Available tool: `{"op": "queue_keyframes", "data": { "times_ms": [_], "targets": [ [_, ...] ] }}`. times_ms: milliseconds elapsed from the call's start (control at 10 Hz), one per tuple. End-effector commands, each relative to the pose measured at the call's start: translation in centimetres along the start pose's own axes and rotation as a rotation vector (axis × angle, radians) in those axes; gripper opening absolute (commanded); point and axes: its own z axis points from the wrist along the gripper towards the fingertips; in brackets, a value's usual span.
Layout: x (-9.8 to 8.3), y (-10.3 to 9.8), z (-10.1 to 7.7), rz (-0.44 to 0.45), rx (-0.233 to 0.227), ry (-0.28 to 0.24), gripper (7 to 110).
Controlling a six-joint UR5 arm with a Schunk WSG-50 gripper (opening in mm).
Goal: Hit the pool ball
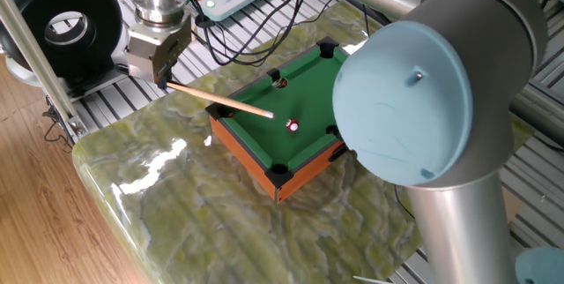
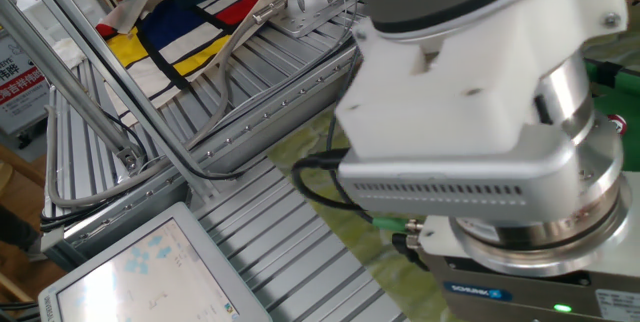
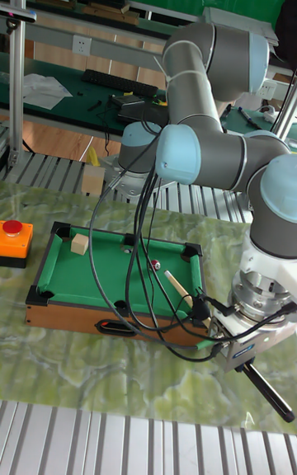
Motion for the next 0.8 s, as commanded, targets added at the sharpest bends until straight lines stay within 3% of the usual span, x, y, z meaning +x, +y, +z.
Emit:
{"op": "queue_keyframes", "data": {
  "times_ms": [0,400,700],
  "targets": [
    [0.8,0.1,0.3,-0.008,0.021,-0.003,7],
    [1.9,0.0,1.0,-0.029,0.036,0.009,7],
    [2.3,1.1,1.0,-0.057,0.010,0.011,7]
  ]
}}
